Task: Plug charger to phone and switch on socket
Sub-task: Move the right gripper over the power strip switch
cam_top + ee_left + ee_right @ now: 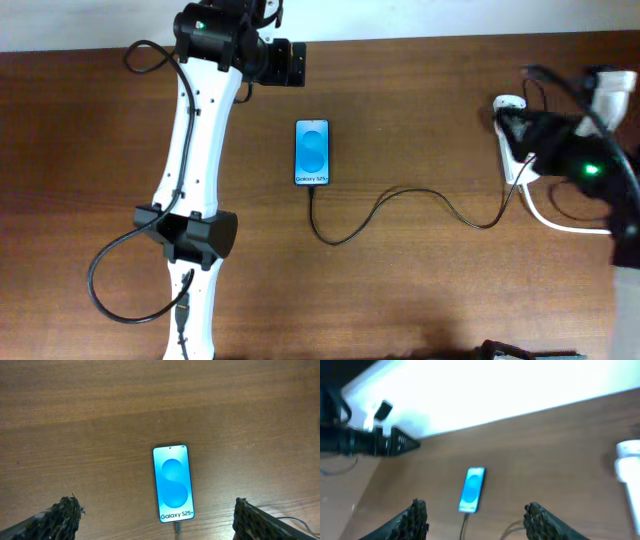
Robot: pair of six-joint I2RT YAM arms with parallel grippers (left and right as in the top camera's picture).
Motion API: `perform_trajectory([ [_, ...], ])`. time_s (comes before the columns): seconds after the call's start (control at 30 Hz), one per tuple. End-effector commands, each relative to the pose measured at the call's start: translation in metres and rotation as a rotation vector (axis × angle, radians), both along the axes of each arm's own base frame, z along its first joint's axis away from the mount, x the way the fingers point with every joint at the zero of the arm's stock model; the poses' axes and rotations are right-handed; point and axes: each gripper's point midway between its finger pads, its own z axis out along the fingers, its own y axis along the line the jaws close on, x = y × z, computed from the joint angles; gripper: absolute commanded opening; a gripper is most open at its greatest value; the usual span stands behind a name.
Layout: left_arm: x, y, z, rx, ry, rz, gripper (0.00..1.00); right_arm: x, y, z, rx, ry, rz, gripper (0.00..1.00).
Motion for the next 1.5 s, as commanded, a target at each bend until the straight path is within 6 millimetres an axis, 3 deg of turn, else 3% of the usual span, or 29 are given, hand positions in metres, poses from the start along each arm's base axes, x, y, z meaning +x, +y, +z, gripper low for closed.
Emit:
perform_trajectory([
  [0.0,0.001,0.004,-0.001,0.014,-0.002,0.002,1.0,-0.012,-0.035,0.026,-0.042,-0.069,-0.098,0.65],
  [0.13,0.001,0.004,-0.001,0.014,-0.001,0.002,0.99,-0.009,-0.112,0.015,-0.021,-0.033,-0.323,0.65],
  [0.2,0.001,0.004,-0.001,0.014,-0.002,0.002,0.99,-0.001,-0.147,-0.007,0.015,0.029,-0.389,0.65],
  [0.27,0.001,0.004,-0.001,0.014,-0.002,0.002,0.99,0.012,-0.182,-0.041,0.054,0.115,-0.448,0.64],
  [0.33,0.001,0.004,-0.001,0.014,-0.002,0.002,1.0,0.029,-0.212,-0.087,0.067,0.228,-0.5,0.64],
  [0.5,0.001,0.004,-0.001,0.014,-0.002,0.002,0.99,0.083,-0.241,-0.181,0.118,0.357,-0.477,0.64],
  [0.73,0.001,0.004,-0.001,0.014,-0.002,0.002,0.99,0.127,-0.252,-0.262,0.038,0.424,-0.488,0.65],
  [0.9,0.001,0.004,-0.001,0.014,-0.002,0.002,1.0,0.129,-0.253,-0.286,0.085,0.484,-0.543,0.65],
  [1.07,0.001,0.004,-0.001,0.014,-0.001,0.002,1.0,0.134,-0.241,-0.321,0.052,0.561,-0.537,0.65],
  [1.3,0.001,0.004,-0.001,0.014,-0.002,0.002,0.99,0.138,-0.227,-0.35,0.021,0.62,-0.521,0.64],
  [1.47,0.001,0.004,-0.001,0.014,-0.002,0.002,1.0,0.138,-0.228,-0.351,0.016,0.621,-0.526,0.64],
])
